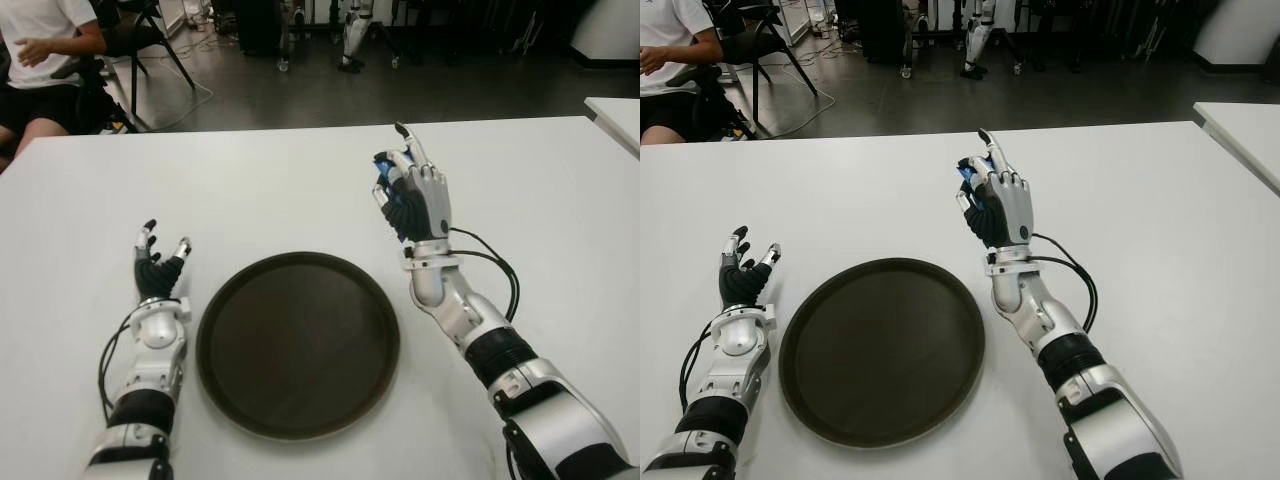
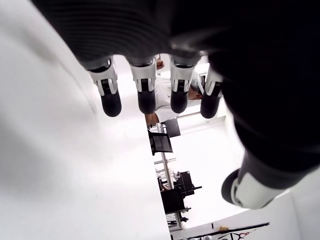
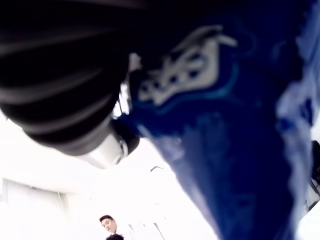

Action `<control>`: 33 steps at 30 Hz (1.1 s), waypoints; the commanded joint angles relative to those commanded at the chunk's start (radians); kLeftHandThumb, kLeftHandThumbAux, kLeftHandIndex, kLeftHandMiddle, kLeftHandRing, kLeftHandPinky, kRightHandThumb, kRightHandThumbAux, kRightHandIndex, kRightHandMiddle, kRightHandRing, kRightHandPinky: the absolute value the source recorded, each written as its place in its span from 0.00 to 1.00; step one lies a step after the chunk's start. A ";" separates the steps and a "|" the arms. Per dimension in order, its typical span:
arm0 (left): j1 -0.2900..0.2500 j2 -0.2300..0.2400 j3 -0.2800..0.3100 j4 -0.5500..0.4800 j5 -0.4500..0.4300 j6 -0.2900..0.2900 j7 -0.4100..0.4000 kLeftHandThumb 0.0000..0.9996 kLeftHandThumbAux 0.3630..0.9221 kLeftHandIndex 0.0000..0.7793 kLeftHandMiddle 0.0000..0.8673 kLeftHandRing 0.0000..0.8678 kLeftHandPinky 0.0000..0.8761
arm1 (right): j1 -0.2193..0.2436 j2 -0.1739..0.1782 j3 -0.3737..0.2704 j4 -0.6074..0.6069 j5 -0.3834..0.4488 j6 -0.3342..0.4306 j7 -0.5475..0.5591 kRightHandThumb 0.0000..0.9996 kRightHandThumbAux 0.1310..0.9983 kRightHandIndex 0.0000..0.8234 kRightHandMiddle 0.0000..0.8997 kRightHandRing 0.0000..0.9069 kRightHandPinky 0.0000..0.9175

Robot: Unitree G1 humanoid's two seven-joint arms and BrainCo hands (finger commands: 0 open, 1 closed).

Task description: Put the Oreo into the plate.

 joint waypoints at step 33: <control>-0.014 0.000 -0.001 0.014 -0.001 0.017 0.005 0.09 0.60 0.03 0.04 0.03 0.04 | -0.011 0.017 -0.047 0.049 0.074 -0.080 0.090 0.70 0.68 0.53 0.90 0.90 0.88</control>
